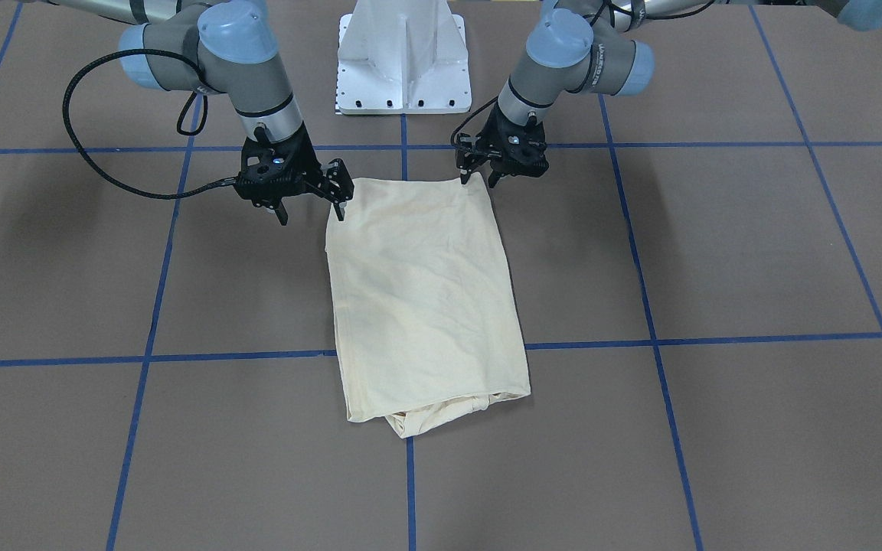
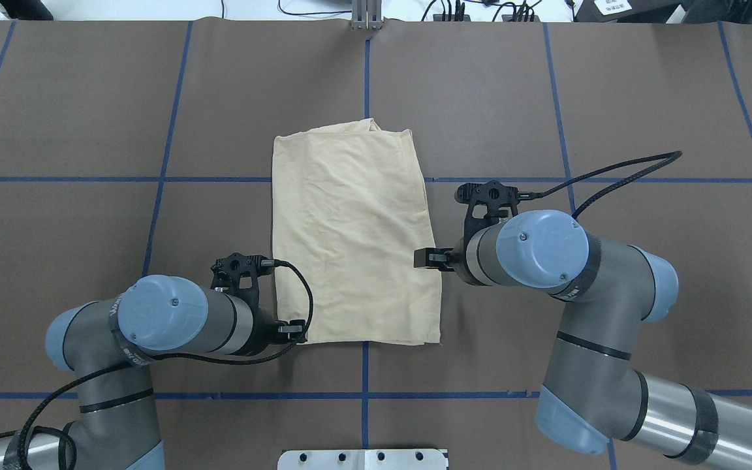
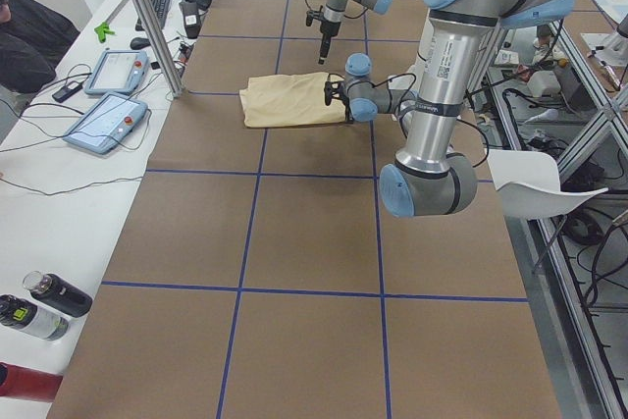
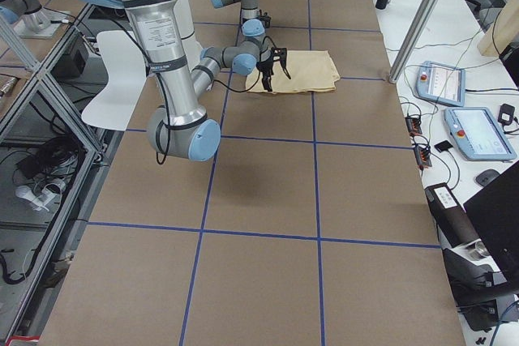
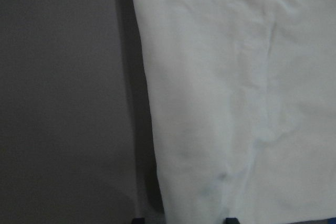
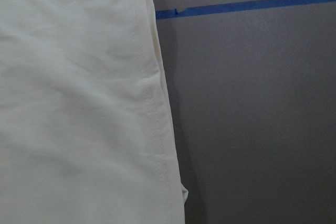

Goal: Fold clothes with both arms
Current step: 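Grasp the near shirt corners with both grippers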

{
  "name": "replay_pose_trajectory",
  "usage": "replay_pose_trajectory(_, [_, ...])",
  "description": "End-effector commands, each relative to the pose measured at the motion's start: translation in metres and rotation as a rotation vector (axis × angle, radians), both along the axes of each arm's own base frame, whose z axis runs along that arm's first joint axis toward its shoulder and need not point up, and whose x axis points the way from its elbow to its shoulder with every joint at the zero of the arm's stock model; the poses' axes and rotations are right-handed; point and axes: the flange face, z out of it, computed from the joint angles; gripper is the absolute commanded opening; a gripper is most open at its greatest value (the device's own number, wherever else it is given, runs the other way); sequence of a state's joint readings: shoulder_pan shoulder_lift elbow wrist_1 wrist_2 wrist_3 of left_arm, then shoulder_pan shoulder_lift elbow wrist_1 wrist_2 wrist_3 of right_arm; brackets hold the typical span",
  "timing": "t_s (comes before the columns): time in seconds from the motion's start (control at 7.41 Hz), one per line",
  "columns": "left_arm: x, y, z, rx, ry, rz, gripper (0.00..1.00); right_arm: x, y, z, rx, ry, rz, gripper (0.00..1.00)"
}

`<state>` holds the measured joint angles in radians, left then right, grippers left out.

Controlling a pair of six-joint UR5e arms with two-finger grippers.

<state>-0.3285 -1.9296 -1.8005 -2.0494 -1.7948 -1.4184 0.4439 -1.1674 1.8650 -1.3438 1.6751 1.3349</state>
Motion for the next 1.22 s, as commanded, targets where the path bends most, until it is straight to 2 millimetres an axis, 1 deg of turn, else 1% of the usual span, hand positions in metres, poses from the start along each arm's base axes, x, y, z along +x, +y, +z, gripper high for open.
replay_pose_trajectory(0.0, [0.003, -0.001, -0.004, 0.001, 0.005, 0.000, 0.21, -0.001, 0.000, 0.001, -0.001, 0.001, 0.000, 1.00])
replay_pose_trajectory(0.14, [0.003, -0.001, -0.004, 0.001, 0.005, 0.000, 0.04, -0.002, 0.000, 0.002, -0.003, 0.004, 0.001, 1.00])
replay_pose_trajectory(0.27, [0.002, -0.001, -0.004, 0.001, 0.003, 0.000, 0.00, -0.004, 0.002, 0.002, -0.022, -0.002, 0.011, 1.00])
replay_pose_trajectory(0.41, [0.002, -0.001, -0.004, 0.001, 0.005, -0.002, 0.00, -0.005, 0.004, -0.002, -0.079, -0.025, 0.054, 1.00])
replay_pose_trajectory(0.54, [0.002, -0.001, -0.004, 0.001, 0.005, 0.000, 0.00, -0.010, 0.014, -0.003, -0.196, -0.062, 0.130, 1.00])
replay_pose_trajectory(0.68, [0.002, -0.001, -0.004, 0.001, 0.005, -0.002, 0.00, -0.027, 0.035, -0.002, -0.339, -0.073, 0.199, 0.96])
replay_pose_trajectory(0.81, [0.002, -0.001, -0.004, 0.001, 0.003, 0.000, 0.00, -0.042, 0.054, -0.004, -0.466, -0.069, 0.263, 0.95])
replay_pose_trajectory(0.95, [0.002, -0.001, -0.004, 0.001, 0.005, 0.000, 0.00, -0.052, 0.070, -0.008, -0.539, -0.083, 0.294, 0.95])
replay_pose_trajectory(1.08, [0.002, -0.001, -0.004, 0.001, 0.003, 0.000, 0.00, -0.060, 0.081, -0.010, -0.596, -0.089, 0.318, 0.89])
